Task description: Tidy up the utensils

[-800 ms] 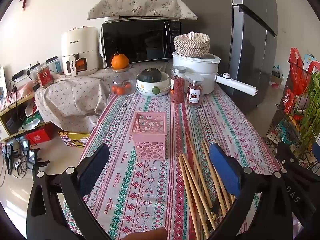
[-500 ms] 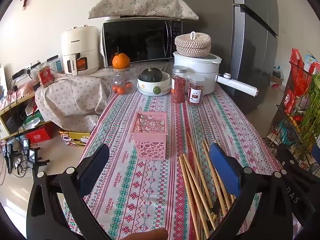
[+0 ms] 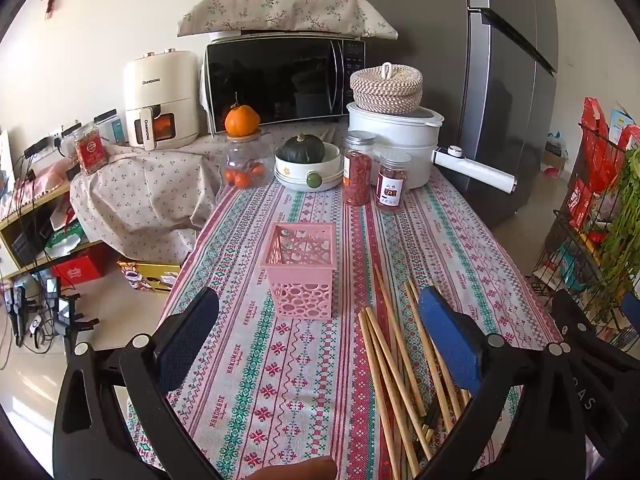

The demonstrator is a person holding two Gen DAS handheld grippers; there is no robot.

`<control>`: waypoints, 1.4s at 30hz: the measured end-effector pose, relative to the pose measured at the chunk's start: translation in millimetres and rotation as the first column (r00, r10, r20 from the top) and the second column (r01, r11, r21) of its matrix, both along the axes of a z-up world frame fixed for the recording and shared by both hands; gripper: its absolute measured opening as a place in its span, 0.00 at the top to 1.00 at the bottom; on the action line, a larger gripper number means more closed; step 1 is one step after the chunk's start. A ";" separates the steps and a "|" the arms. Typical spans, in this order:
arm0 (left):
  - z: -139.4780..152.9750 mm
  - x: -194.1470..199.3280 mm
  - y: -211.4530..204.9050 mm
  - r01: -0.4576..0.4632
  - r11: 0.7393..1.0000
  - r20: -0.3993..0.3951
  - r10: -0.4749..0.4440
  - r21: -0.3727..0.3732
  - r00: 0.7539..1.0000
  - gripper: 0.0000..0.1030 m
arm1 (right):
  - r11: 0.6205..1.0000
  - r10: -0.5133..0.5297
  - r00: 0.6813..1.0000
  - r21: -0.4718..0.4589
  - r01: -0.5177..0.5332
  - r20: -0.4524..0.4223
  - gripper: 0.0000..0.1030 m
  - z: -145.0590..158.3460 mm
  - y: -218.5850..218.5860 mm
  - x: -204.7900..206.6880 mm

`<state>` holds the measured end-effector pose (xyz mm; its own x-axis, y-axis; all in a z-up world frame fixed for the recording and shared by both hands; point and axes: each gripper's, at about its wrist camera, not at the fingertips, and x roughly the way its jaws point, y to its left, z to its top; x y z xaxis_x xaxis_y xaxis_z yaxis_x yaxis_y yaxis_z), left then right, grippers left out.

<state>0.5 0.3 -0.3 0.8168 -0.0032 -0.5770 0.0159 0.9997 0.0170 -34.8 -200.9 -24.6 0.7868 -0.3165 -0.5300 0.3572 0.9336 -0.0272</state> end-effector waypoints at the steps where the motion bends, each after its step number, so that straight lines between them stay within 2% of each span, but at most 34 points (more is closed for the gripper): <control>1: -0.1 0.2 -0.1 0.001 1.000 -0.001 -0.001 0.000 1.000 0.07 | 1.000 0.000 1.000 0.000 0.000 0.000 0.05 0.4 0.0 0.2; 42: 1.1 -0.8 -0.6 0.007 1.000 0.000 -0.007 -0.004 1.000 0.07 | 1.000 -0.007 1.000 -0.005 0.007 0.000 0.05 2.0 -4.3 -2.4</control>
<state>-0.3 -0.3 0.8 0.8166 -0.0110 -0.5770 0.0228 0.9997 0.0133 -37.2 -205.2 -22.7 0.7844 -0.3240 -0.5288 0.3633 0.9311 -0.0316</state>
